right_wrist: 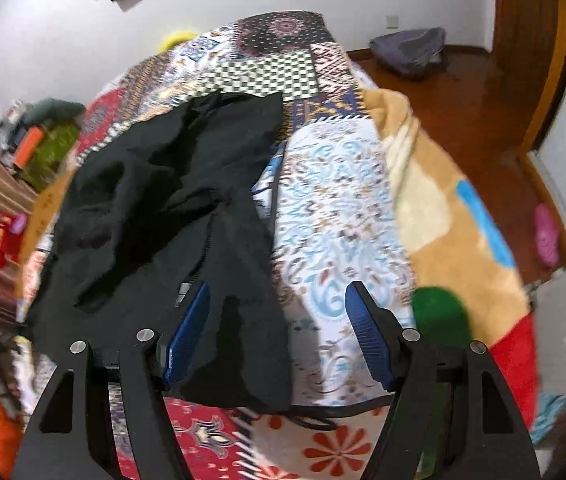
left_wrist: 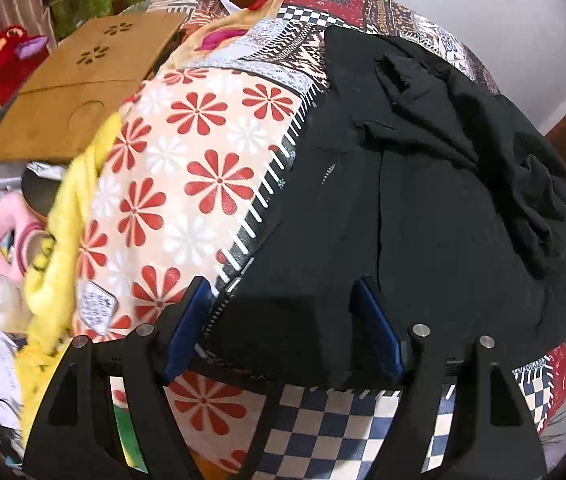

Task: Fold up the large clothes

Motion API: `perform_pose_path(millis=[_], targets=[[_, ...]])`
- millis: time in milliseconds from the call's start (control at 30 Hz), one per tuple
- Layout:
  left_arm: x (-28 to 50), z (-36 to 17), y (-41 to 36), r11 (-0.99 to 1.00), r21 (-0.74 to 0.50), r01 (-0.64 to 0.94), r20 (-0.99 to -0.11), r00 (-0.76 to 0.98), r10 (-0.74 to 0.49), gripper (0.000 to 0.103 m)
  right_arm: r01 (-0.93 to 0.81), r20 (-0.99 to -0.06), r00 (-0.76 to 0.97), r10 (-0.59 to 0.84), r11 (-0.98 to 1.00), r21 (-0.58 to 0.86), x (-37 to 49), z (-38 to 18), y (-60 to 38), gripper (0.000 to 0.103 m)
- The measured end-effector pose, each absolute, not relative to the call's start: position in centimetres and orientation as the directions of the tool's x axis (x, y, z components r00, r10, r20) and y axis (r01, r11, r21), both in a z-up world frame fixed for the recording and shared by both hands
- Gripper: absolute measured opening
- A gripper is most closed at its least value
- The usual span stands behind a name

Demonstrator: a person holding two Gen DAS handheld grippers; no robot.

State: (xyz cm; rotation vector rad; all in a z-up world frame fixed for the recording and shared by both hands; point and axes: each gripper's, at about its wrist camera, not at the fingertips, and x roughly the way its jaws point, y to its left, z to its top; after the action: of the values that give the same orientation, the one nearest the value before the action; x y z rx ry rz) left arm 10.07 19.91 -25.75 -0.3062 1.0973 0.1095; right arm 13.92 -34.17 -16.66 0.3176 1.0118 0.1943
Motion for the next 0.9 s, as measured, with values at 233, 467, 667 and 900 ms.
perform_pose_path(millis=[233, 467, 667, 900], targets=[[10.6, -25.8, 19.1, 0.943, -0.203, -0.265, -0.883, 0.466, -0.060, 0.076, -0.020, -0.789, 0.501, 0.356, 0.916, 0.400, 14.2, -18.0, -33.3, 0.052], [9.2, -23.8, 18.5, 0.951, -0.243, -0.192, -0.851, 0.512, -0.114, 0.046, -0.107, -0.745, 0.538, 0.393, 0.909, 0.403, 12.1, -15.8, -31.7, 0.026], [8.9, -23.4, 19.0, 0.937, -0.303, -0.172, -0.825, 0.539, -0.167, 0.041, -0.080, -0.779, 0.485, 0.397, 0.907, 0.412, 12.7, -17.6, -31.9, 0.029], [9.7, -26.0, 18.5, 0.950, -0.239, -0.202, -0.872, 0.475, -0.119, 0.056, -0.085, -0.768, 0.444, 0.460, 0.876, 0.476, 12.1, -17.9, -32.8, 0.029]])
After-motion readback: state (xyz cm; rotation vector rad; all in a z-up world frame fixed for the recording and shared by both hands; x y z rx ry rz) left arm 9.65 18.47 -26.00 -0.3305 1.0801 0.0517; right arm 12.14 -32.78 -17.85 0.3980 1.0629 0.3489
